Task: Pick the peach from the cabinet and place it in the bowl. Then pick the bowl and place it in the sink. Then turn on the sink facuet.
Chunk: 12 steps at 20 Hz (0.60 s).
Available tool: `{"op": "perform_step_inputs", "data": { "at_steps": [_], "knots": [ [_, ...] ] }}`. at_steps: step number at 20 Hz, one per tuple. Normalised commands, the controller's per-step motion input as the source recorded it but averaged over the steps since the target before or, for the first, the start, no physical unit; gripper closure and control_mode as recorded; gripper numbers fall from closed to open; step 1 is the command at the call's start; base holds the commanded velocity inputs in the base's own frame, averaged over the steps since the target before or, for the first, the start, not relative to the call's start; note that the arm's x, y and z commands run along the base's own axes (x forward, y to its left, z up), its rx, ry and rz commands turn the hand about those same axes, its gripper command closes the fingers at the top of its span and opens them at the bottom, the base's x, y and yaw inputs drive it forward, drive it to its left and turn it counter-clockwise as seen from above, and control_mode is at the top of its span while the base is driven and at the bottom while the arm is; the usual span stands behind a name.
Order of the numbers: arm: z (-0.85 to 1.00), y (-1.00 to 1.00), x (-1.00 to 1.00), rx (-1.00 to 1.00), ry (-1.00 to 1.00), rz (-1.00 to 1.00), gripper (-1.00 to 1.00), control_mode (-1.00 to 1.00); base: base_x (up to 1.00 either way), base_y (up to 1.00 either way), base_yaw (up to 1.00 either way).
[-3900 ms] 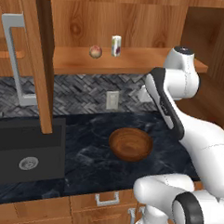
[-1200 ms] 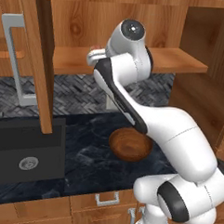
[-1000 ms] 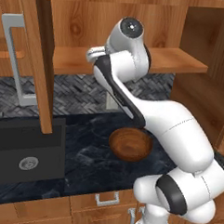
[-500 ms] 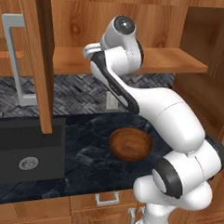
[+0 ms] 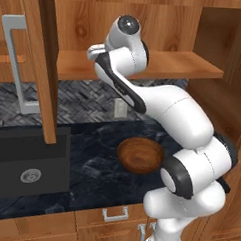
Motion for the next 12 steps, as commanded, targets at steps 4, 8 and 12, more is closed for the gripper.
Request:
{"op": "perform_step_inputs", "data": {
  "at_steps": [4, 8, 12],
  "knots": [
    [-0.09, 0.05, 0.24, 0.00, 0.00, 0.00, -1.00, -1.00, 0.00, 0.00, 0.00],
    [-0.16, 0.03, 0.26, 0.00, 0.00, 0.00, -1.00, -1.00, 0.00, 0.00, 0.00],
    [-0.06, 0.01, 0.33, 0.00, 0.00, 0.00, -1.00, -1.00, 0.00, 0.00, 0.00]
  ]
}}
